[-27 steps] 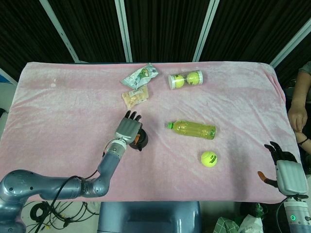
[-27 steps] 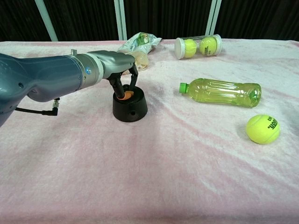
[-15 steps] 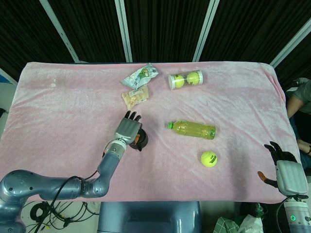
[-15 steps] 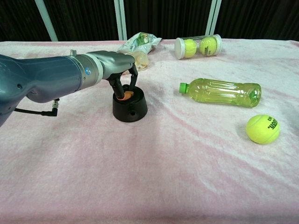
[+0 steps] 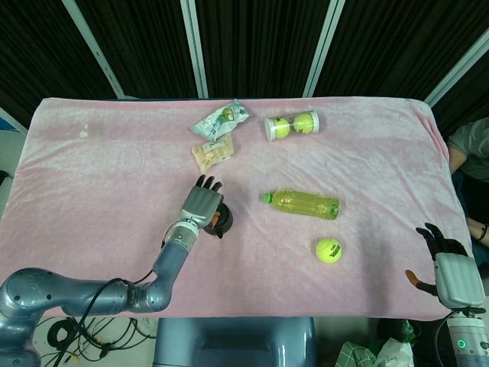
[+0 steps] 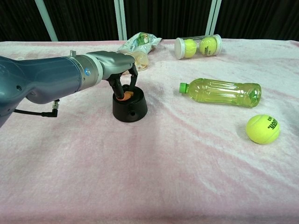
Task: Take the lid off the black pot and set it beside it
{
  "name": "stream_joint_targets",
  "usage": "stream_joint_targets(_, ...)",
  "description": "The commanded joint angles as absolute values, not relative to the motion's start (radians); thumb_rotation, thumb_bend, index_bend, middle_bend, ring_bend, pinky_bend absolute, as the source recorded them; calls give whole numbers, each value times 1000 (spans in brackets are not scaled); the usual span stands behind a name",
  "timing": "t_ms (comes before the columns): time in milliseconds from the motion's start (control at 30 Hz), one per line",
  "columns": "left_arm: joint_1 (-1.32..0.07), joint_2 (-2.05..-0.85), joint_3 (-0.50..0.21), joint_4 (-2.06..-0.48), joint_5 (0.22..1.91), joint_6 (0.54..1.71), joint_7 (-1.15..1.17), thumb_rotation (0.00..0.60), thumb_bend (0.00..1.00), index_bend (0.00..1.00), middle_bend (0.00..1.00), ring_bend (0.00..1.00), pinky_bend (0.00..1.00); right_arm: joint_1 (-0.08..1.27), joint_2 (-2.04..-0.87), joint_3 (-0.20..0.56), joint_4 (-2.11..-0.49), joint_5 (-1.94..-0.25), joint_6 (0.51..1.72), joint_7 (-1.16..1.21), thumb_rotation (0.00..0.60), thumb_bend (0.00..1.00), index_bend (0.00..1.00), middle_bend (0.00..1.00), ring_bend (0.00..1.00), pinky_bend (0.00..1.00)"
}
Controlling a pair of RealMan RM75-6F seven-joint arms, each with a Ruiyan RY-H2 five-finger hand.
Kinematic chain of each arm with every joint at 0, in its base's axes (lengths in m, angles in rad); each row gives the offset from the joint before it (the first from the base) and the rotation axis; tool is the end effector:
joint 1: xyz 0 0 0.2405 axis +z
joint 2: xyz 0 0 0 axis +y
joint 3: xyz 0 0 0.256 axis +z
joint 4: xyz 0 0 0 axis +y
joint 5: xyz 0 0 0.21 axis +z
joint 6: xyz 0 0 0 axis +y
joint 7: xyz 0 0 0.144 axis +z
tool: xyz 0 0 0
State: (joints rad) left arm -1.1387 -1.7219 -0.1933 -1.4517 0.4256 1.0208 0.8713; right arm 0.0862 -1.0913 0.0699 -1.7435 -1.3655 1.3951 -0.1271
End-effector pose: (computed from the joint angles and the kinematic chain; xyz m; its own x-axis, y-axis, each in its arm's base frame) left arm -0.0576 0.3676 -0.0721 0.6371 0.3277 0.6976 0.7680 -0.3467 -0.5385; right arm -0.3064 -0.1821 0.1523 0.3943 -0.0932 0.9143 -0.9100 0.0990 0.4025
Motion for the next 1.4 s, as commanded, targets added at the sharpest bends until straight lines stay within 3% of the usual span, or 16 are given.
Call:
stream_joint_targets(33,-1139,-1722,-194,-1452,428,1023,872,600,385,557,141,0,0,87,-1092,69,-1742,-1367,1394,-128,600,122,193,121,286,225)
stream_joint_targets(400,-1139,-1723,-197,-1451,438,1015,864,600,386,569,140,0,0,86,-1092,71,-1743,-1366,1397,-125,600,122,193,121,285,225)
stream_joint_targets(967,-1116,-1665,-234,-1539,504,1037,793,600,474,615,163,0,0,85,-1092,71,-1744,-1363,1397,-121,600,122,193,121,286,225)
stream_joint_targets(1167,-1094,-1600,-269,-1611,529,1077,758,600,483,617,165,0,0,85,-1090,72,-1744,-1361,1396,-117,600,122,193,121,286,225)
stream_joint_targets(1400,-1020,-1443,-223,-1728,531,1131,766,600,483,620,164,0,0,86,-1089,72,-1743,-1362,1394,-118,600,122,193,121,286,225)
